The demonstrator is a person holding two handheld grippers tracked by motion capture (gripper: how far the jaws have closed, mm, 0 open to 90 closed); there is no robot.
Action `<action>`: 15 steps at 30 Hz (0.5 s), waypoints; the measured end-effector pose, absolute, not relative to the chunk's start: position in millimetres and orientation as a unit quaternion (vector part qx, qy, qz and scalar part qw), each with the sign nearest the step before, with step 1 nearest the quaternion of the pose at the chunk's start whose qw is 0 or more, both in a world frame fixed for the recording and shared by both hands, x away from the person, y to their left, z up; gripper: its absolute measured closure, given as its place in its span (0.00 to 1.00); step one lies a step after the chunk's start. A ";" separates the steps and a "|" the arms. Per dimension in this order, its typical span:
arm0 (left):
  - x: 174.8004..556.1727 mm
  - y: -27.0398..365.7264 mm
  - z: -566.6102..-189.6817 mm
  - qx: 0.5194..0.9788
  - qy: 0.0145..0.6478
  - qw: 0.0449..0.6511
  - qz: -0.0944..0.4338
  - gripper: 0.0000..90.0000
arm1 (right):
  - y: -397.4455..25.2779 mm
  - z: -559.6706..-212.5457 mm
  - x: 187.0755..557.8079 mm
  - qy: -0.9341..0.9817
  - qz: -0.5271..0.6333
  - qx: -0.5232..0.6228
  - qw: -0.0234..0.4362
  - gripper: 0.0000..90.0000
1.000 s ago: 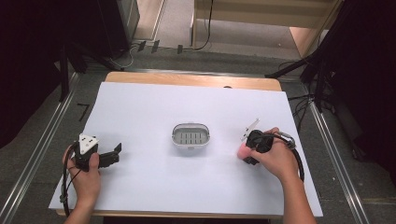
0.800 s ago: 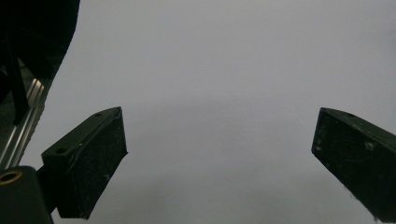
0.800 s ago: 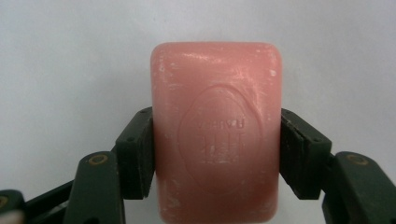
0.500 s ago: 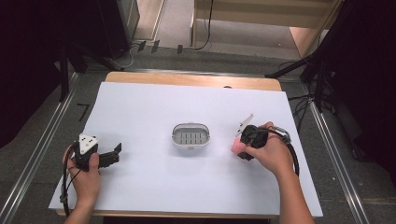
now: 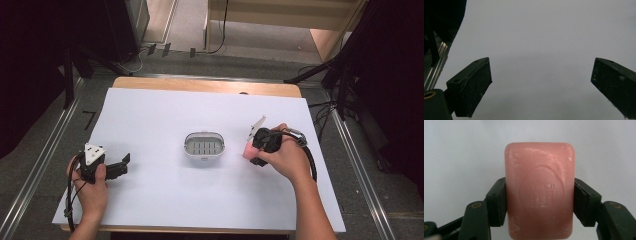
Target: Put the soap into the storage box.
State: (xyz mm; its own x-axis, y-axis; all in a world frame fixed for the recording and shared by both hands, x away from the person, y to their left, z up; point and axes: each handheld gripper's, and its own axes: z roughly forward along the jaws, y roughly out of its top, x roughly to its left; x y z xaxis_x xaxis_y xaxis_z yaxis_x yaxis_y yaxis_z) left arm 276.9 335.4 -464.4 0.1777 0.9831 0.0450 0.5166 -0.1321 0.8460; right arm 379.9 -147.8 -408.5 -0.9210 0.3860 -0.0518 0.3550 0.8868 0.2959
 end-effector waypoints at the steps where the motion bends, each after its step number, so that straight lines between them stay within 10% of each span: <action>1: 276.9 335.4 -464.5 0.678 0.553 0.359 0.325 0.04 | -146.3 -406.5 380.3 0.970 0.141 0.191 0.055 0.43; 15: 277.0 335.5 -464.4 0.678 0.553 0.359 0.325 0.04 | -129.8 -390.0 386.5 0.973 0.147 0.166 0.057 0.43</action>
